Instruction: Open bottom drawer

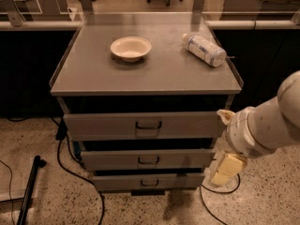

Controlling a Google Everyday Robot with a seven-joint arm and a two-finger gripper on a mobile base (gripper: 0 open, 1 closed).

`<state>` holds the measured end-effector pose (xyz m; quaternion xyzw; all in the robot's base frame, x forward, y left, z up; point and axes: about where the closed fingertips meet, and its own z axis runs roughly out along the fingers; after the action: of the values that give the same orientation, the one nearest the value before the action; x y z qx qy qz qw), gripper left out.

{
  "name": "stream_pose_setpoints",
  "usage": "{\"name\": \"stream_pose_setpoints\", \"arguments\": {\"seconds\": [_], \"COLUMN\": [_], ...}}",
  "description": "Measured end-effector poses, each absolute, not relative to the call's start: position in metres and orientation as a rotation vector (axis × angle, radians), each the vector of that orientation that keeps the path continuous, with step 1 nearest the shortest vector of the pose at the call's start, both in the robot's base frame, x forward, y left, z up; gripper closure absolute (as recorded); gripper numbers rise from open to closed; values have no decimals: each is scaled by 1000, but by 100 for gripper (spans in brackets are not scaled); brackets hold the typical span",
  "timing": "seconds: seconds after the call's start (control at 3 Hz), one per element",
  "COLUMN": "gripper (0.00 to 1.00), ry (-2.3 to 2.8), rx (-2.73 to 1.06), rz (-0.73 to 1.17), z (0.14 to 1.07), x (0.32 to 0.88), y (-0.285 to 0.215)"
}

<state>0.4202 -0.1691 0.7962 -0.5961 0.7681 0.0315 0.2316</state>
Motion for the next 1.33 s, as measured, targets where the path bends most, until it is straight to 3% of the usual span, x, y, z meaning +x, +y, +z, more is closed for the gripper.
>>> {"name": "stream_pose_setpoints", "arguments": {"seconds": [0.33,1.33], "gripper": [0,0], "ry": [2082,2077], "rx": [-1598,-1547], "rz": [-18,-16], "z": [791,736], "x": [438,457], "y": [-176,-177]}}
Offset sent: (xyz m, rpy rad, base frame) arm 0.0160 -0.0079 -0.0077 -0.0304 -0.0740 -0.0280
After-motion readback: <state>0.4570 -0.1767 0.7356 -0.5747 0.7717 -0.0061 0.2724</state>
